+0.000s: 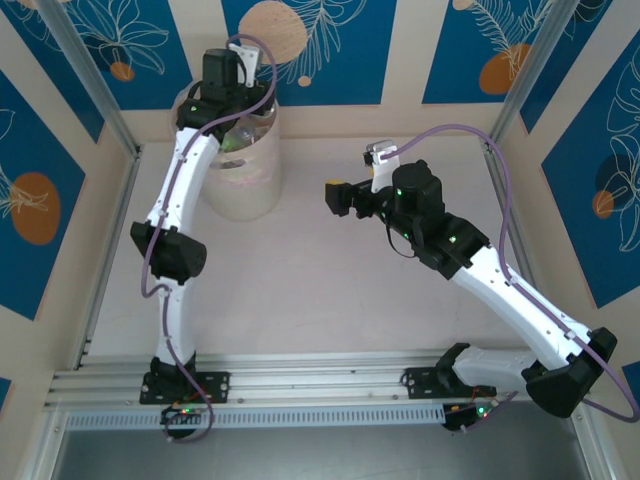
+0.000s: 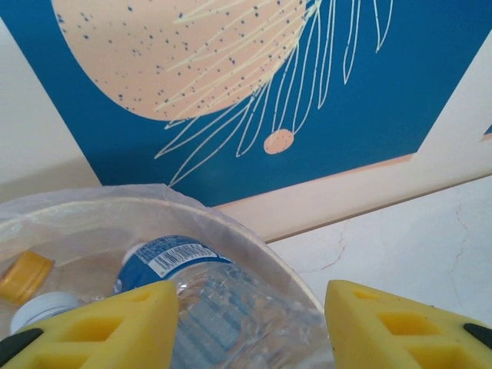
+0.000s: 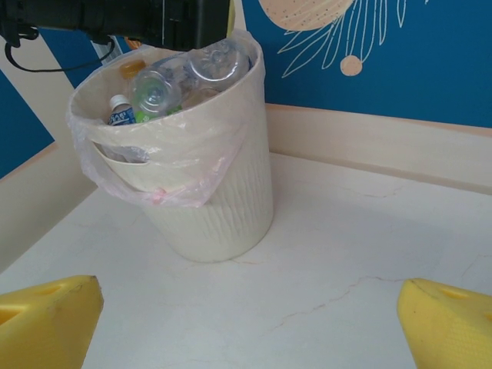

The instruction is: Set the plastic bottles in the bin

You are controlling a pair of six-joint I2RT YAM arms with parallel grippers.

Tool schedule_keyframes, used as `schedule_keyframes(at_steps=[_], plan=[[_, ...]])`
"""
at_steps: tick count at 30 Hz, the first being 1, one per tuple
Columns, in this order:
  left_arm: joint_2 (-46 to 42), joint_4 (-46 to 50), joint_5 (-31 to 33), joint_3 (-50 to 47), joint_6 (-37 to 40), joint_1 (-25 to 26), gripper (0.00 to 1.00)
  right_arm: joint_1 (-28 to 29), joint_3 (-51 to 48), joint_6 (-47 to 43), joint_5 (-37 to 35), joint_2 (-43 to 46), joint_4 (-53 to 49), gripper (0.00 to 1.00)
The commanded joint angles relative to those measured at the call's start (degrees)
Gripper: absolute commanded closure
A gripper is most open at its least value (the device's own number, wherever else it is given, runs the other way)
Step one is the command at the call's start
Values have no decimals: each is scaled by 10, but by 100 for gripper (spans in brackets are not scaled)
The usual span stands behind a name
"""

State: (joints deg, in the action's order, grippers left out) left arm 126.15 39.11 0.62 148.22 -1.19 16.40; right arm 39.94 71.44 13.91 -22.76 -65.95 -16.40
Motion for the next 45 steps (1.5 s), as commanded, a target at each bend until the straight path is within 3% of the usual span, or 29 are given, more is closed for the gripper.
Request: schedule_keyframes(at_steps=[1,5,13,21,30,39,45], plan=[[-32,-11,14,31,-12,-3,45,-4,0,-5,-29,19,-4,1],[-54,-24,23,62,-22,-3,33,-9,3,-8,-49,28,-19,1],[-149,17,72,4,-26,-8,23,-27,-19,3,-108,79,-55,1],[-401,-46,81,-327,-84,-7,1,-43,-63,29,-196,161,-126,1],[-696,-126,153,-729,-128,-7,0,-58,-136,44,-279,225,-184,1],[-801,-236,265,-989,-70,-11,0,-109,-252,-36,-267,250,-71,1],[-817,-377,247,-1113,-6,-60,0,-211,-329,-58,-154,245,34,1]])
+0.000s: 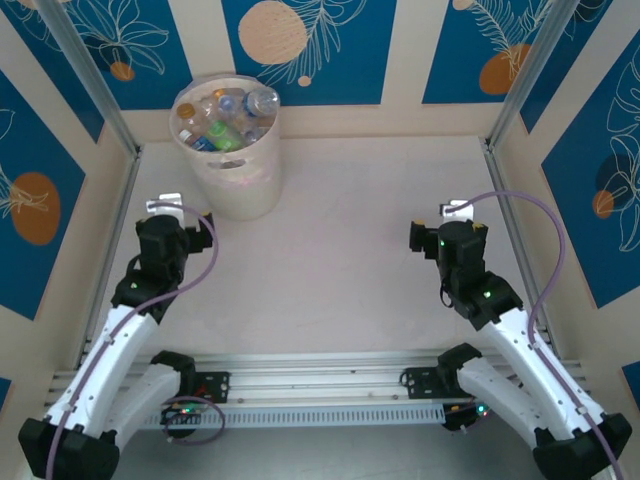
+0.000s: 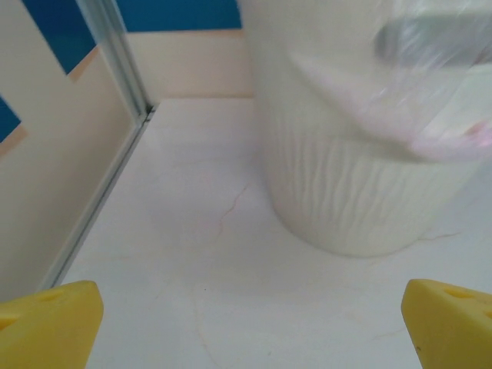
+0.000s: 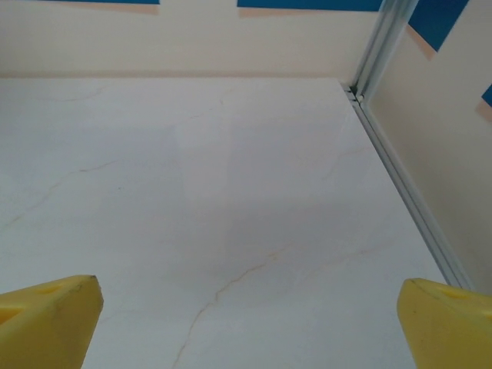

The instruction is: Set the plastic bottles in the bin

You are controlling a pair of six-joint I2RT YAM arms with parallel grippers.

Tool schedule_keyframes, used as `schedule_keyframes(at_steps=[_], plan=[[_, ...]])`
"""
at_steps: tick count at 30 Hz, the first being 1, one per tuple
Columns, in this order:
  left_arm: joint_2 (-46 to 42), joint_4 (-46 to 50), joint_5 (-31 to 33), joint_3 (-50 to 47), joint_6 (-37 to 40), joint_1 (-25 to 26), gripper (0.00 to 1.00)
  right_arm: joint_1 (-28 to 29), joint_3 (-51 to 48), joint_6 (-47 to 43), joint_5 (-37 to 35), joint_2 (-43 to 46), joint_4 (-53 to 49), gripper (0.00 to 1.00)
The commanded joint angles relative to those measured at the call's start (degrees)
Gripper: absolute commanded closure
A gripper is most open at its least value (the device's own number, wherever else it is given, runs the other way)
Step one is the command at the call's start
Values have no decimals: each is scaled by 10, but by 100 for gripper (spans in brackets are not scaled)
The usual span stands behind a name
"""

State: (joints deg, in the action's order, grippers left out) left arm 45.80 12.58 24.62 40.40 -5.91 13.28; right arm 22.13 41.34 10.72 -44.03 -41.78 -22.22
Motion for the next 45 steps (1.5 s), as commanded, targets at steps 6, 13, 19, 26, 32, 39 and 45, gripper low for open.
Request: schedule_keyframes(at_steps=[6,13,19,26,32,39,45], plan=[[16,-219,-92,-118,25,-108,0,-89,-117,-70,144,-4,251,1],[64,-340,-146,-173,12,-143,0,-125,-128,-68,180,-57,319,1],[105,-372,-172,-188,0,-146,0,-148,-136,-64,206,-100,384,1],[182,-472,-192,-216,-4,-147,0,-156,-140,-55,242,-172,447,1],[260,-532,-214,-212,9,-147,0,-156,-153,-46,260,-225,506,1],[364,-588,-248,-191,31,-145,0,-153,-158,-41,278,-289,557,1],[409,-491,-264,-118,75,-114,0,-153,-141,-67,298,-324,582,1]])
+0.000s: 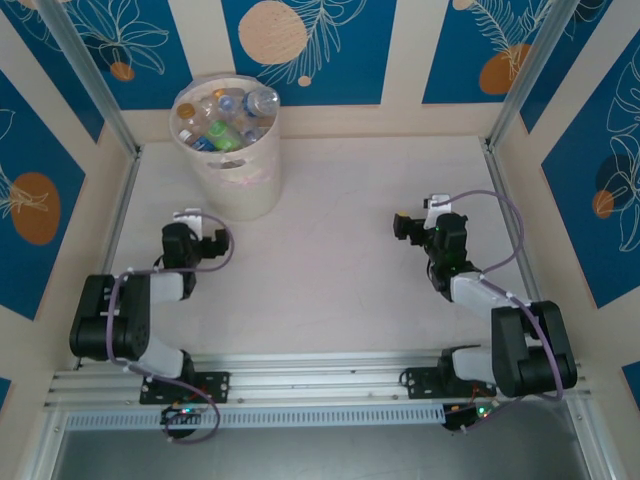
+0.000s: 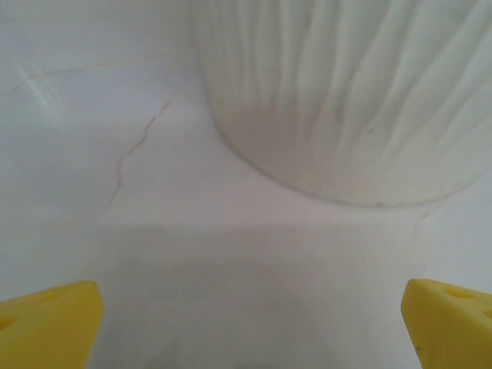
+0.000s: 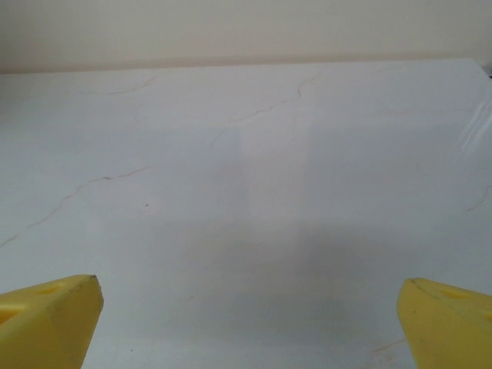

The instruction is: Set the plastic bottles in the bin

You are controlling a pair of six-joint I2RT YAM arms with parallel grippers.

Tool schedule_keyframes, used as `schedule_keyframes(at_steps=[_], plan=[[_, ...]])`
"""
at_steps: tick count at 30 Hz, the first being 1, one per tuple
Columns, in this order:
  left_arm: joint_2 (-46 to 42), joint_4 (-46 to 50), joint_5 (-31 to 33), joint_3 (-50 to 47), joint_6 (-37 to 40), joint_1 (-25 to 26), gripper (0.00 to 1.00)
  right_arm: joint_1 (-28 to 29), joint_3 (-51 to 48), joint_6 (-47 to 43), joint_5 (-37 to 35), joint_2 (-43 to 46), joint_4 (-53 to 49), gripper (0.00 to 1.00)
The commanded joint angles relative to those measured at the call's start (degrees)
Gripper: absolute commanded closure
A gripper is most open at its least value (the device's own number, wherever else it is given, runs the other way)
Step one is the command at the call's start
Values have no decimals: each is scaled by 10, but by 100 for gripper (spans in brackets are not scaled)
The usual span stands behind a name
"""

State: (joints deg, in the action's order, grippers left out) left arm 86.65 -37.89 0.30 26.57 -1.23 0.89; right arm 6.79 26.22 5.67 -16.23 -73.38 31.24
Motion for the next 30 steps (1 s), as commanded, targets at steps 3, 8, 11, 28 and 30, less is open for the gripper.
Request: schedule_keyframes(at_steps=[3,8,11,28,30], plan=[[1,16,-21,23,28,10,0,-1,29,-35,30,-32,48,1],[0,16,-20,23,28,10,0,-6,71,-37,45,-71,29,1],[0,15,-20,23,29,10,0,-16,77,-38,57,-85,46,1],[0,15,-19,22,29,10,0,-46,-32,-13,81,-38,69,1],[0,14,-20,22,29,10,0,-49,-30,-19,93,-50,85,1]])
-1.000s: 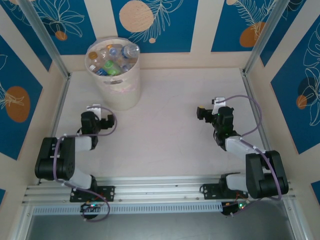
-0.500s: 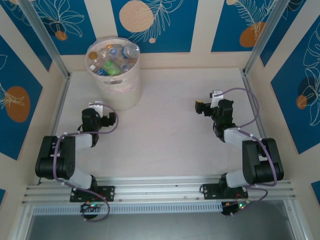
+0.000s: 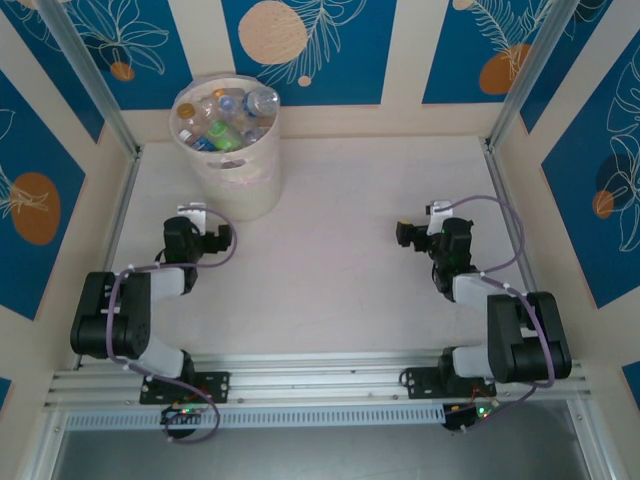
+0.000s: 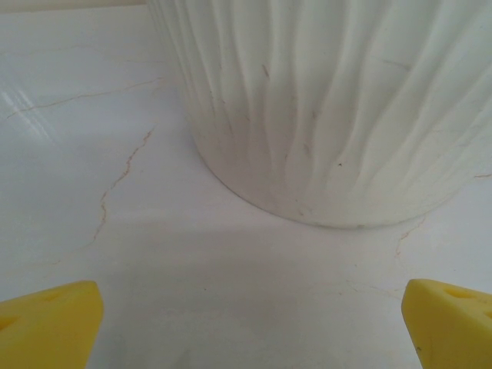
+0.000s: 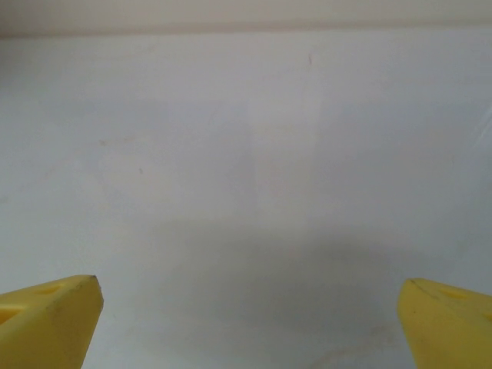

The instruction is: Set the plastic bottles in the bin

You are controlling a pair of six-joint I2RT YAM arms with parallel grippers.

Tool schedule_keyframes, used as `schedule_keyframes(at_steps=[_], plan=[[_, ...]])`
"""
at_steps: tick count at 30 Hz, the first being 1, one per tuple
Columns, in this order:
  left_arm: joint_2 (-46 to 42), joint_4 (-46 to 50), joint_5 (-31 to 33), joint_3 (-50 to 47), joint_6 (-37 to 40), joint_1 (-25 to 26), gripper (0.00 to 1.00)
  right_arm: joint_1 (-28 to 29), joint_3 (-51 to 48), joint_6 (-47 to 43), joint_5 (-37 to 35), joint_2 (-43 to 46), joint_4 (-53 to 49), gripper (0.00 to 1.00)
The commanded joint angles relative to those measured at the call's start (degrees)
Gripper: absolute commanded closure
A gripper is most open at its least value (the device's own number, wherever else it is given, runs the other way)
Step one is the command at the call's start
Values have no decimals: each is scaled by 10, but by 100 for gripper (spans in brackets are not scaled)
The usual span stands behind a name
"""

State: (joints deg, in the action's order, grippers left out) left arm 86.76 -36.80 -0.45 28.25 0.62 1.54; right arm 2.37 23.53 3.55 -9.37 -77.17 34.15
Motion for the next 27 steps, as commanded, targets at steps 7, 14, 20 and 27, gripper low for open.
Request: schedule_keyframes(at_steps=[7,14,20,27], plan=[[-2,4,-11,5,11,4,0,-15,-2,8,48,-98,129,1],[-1,4,-11,5,11,4,0,-25,3,20,51,-101,120,1],[-1,3,-11,4,11,4,0,-26,4,21,54,-102,119,1],[-1,5,-9,7,12,5,0,-26,3,22,54,-101,121,1]])
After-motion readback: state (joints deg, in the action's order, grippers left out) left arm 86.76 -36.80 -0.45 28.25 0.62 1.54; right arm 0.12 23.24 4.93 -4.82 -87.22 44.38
